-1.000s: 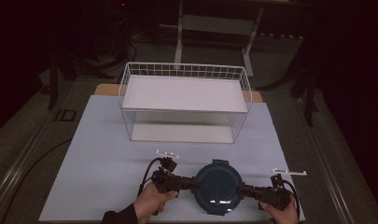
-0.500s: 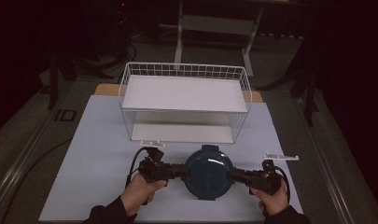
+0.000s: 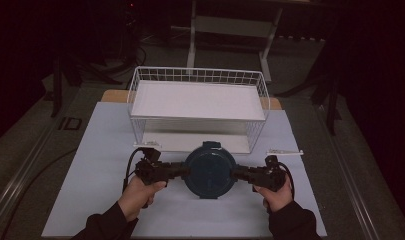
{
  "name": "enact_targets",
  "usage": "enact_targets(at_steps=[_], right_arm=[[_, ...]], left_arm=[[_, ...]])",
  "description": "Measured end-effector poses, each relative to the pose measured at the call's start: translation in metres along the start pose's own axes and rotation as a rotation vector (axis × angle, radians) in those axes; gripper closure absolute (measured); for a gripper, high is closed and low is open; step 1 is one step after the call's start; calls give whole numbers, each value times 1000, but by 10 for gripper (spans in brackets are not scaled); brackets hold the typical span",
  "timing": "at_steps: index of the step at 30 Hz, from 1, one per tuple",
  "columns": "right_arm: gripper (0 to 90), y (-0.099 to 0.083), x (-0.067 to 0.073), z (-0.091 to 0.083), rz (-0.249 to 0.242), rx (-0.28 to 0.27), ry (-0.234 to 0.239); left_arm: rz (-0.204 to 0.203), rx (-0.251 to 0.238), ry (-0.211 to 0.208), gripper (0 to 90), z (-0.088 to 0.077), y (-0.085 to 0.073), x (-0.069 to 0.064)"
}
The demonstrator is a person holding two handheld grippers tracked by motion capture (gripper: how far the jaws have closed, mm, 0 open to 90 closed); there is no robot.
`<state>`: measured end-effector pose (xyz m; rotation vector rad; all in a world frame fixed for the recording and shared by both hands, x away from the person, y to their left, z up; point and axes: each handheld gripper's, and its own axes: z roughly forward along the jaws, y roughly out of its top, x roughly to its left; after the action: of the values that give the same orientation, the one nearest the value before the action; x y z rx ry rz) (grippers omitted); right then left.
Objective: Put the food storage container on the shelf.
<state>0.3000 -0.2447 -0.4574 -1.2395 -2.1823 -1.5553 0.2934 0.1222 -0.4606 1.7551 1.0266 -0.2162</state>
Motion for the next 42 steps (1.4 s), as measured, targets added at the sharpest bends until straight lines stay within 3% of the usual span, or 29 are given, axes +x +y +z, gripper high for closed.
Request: enact_targets(at_steps=[9, 24, 33, 42], right_arm=[[555, 19, -8, 21, -49, -7, 3], [554, 32, -40, 52, -38, -20, 2], [551, 39, -59, 66, -35, -48, -29], [550, 43, -65, 73, -36, -51, -54]], left_arm=[[0, -41, 15, 569, -4, 5, 22], [17, -54, 66, 566, 9, 18, 57], [6, -85, 87, 564, 20, 26, 74], [5, -112, 90, 558, 26, 26, 87]])
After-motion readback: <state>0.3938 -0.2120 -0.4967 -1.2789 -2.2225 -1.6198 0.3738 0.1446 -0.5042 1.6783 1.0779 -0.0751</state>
